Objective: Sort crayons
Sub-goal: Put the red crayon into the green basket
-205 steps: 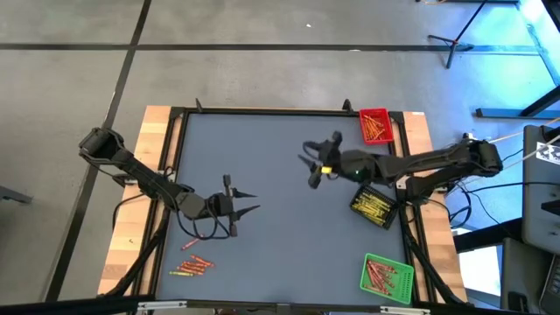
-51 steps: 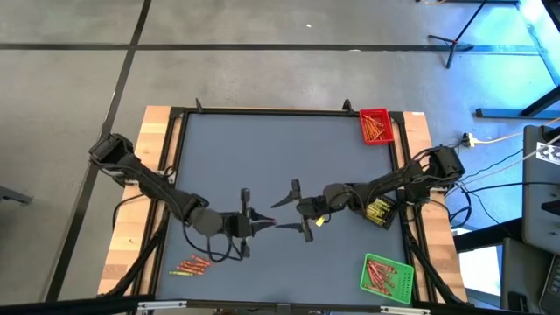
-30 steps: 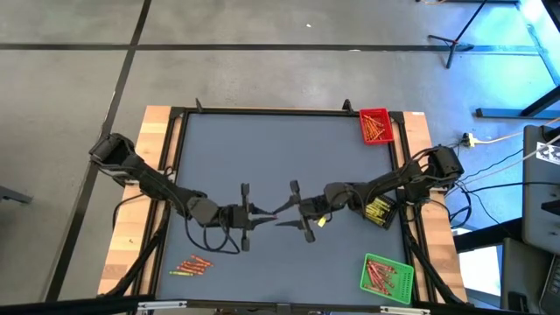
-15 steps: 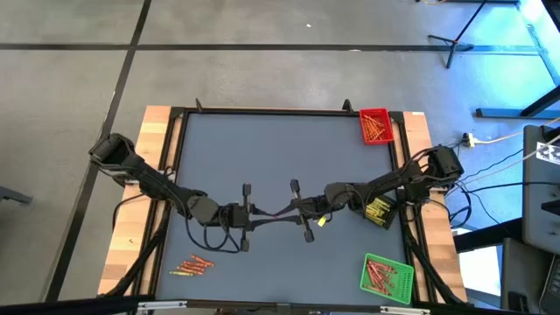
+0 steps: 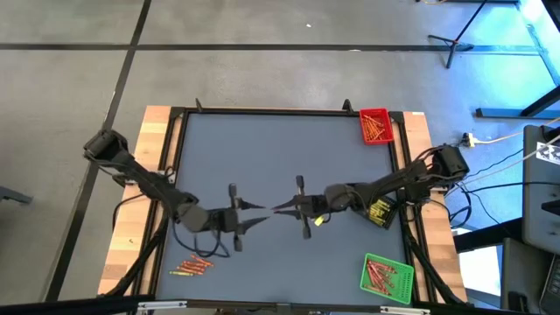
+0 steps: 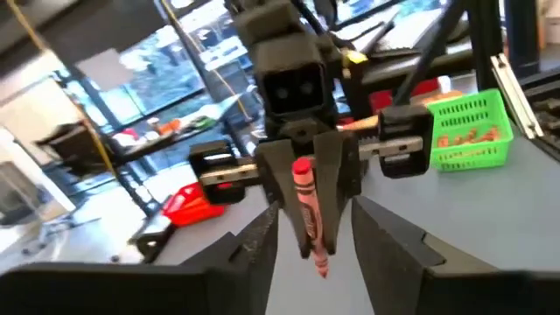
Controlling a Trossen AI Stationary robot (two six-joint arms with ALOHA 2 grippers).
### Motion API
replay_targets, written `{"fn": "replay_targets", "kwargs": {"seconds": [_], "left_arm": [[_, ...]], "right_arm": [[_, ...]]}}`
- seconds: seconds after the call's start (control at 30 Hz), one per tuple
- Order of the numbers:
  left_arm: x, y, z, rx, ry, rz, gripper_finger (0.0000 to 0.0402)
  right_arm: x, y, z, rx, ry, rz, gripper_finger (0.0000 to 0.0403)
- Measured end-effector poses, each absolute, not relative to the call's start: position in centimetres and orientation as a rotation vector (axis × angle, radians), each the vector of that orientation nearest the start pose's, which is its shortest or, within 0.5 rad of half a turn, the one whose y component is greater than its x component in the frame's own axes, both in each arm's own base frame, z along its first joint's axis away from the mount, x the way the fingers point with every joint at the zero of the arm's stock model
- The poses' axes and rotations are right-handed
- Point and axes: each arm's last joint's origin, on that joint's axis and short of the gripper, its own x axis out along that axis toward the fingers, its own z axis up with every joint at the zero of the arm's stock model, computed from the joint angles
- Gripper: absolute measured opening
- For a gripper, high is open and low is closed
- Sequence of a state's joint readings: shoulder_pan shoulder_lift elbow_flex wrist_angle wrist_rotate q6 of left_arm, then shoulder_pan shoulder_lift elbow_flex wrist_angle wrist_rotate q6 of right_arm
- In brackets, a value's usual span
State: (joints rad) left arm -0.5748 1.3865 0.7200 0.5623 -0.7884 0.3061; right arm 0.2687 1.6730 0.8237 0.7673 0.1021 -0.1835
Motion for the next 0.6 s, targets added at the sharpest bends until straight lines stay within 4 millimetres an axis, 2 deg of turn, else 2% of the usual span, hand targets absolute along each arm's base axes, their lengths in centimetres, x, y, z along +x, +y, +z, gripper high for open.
{"fn": "replay_targets", "kwargs": {"seconds": [0.13, 0.33, 0.47, 0.6], "left_arm": [[23.7, -15.3, 25.8, 0.405, 0.1, 0.233, 0.0131], [22.4, -16.8, 25.8, 0.498, 0.111, 0.23, 0.0131], [22.2, -17.1, 25.7, 0.507, 0.117, 0.219, 0.0131], [22.2, -17.1, 25.6, 0.513, 0.123, 0.218, 0.0131]], "right_arm": [[33.0, 9.8, 22.3, -0.236, 0.082, 0.144, 0.0009], [30.8, 11.1, 24.2, -0.263, 0.13, 0.081, 0.0017], [28.5, 12.1, 25.6, -0.279, 0.198, 0.063, 0.0012], [25.6, 12.7, 28.1, -0.193, 0.309, 0.08, 0.0021]]}}
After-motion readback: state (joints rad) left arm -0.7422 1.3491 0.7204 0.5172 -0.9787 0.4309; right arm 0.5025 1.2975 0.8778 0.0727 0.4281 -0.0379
